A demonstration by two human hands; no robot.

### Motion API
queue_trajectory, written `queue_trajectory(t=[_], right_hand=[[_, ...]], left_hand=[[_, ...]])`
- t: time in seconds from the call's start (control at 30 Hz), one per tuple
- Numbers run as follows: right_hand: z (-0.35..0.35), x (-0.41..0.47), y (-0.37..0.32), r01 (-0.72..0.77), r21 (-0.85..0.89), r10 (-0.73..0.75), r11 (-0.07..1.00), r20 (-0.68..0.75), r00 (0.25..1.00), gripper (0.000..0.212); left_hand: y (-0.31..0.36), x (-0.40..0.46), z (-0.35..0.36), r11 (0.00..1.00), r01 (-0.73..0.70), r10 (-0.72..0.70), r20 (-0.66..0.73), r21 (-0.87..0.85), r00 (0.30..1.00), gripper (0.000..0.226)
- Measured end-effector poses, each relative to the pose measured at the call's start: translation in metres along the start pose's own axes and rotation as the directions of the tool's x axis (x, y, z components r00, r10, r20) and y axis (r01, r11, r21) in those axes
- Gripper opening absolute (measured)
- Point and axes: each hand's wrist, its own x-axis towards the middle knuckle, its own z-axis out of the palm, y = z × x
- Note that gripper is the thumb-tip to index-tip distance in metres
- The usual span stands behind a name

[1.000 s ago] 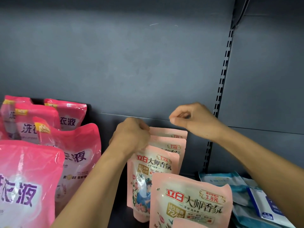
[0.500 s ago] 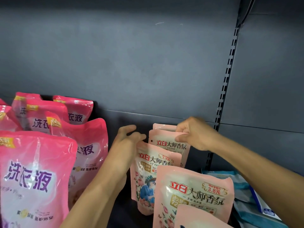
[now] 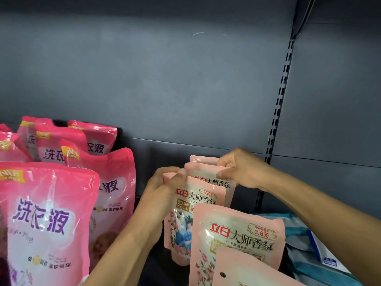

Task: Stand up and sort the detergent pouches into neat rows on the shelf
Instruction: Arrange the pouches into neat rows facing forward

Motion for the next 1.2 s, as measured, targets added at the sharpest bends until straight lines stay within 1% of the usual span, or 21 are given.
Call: queue_trajectory(t=[0.07,0.13,0.17,0.2,0.27,0.3,0.33,0.37,0.43,0.47,0.53,0.6,0.67,0.77,0.87,1.0,1.13,1.2], right_hand=[[0.001,0.0,0.002,-0.004,-0.013,0.004,1.0,-0.002,1.0,0.01],[0.0,-0.003,0.001,-0.001,0.011,0.001,1.0,-0.009,1.0,0.01],[-0.002,-0.005,0.0,0.015,0.033,-0.014,0.999,-0.034,0.999,0.012],[-0.006,-0.007,-0.002,0.052,0.044,-0.048,0.998,-0.089,0.995,0.016],[-0.017,-0.017,-0.01,0.157,0.062,-0.143,0.986,-0.195,0.97,0.018],[-0.022,-0.024,-0.016,0.197,0.097,-0.177,0.976,-0.186,0.967,0.015],[-0.025,-0.031,-0.022,0.215,0.137,-0.199,0.967,-0.123,0.972,0.011],[-0.027,-0.037,-0.028,0.208,0.15,-0.207,0.967,-0.023,0.978,0.011],[-0.024,-0.046,-0.034,0.182,0.083,-0.193,0.98,0.163,0.968,0.014],[-0.02,-0.048,-0.035,0.179,0.049,-0.185,0.983,0.201,0.962,0.013],[-0.016,-0.049,-0.033,0.176,0.022,-0.177,0.984,0.179,0.968,0.012],[-0.016,-0.048,-0.029,0.159,-0.015,-0.156,0.987,0.137,0.978,0.014],[-0.018,-0.049,-0.024,0.129,-0.063,-0.122,0.99,0.108,0.987,0.011],[-0.022,-0.051,-0.016,0.085,-0.049,-0.08,0.995,0.091,0.993,0.015],[-0.021,-0.052,-0.013,0.063,-0.013,-0.062,0.998,0.08,0.995,0.018],[-0.02,-0.052,-0.013,0.063,-0.026,-0.061,0.998,0.062,0.996,0.017],[-0.021,-0.054,-0.011,0.048,0.007,-0.048,0.999,0.079,0.996,0.011],[-0.022,-0.056,-0.01,0.04,0.038,-0.043,0.999,0.084,0.996,0.005]], left_hand=[[-0.007,-0.001,-0.002,0.999,-0.009,0.008,0.009,0.044,1.0,0.025],[-0.013,-0.003,-0.004,0.997,-0.005,0.004,0.012,0.077,1.0,0.027],[-0.017,-0.004,-0.006,0.997,0.004,-0.005,0.011,0.078,1.0,0.025],[-0.021,-0.005,-0.009,0.997,0.018,-0.019,0.016,0.073,1.0,0.022],[-0.028,-0.009,-0.013,0.995,0.057,-0.061,0.05,0.082,0.997,0.029],[-0.032,-0.011,-0.015,0.991,0.078,-0.086,0.074,0.109,0.994,0.035],[-0.036,-0.014,-0.017,0.985,0.095,-0.109,0.095,0.147,0.989,0.039],[-0.04,-0.017,-0.017,0.976,0.104,-0.127,0.11,0.192,0.986,0.042],[-0.048,-0.02,-0.016,0.947,0.101,-0.141,0.11,0.304,0.984,0.05],[-0.051,-0.021,-0.016,0.928,0.093,-0.137,0.098,0.361,0.986,0.053],[-0.055,-0.021,-0.013,0.889,0.069,-0.113,0.07,0.453,0.991,0.055],[-0.056,-0.019,-0.011,0.859,0.036,-0.077,0.059,0.511,0.995,0.05],[-0.056,-0.019,-0.007,0.834,-0.009,-0.044,0.082,0.551,0.996,0.045],[-0.055,-0.02,-0.001,0.802,-0.075,0.006,0.118,0.593,0.993,0.035],[-0.055,-0.019,0.003,0.792,-0.102,0.036,0.122,0.601,0.992,0.029],[-0.055,-0.018,0.003,0.799,-0.112,0.031,0.146,0.59,0.989,0.034],[-0.057,-0.018,0.002,0.816,-0.105,0.023,0.149,0.569,0.989,0.037],[-0.059,-0.019,0.0,0.814,-0.079,0.005,0.129,0.576,0.992,0.039]])
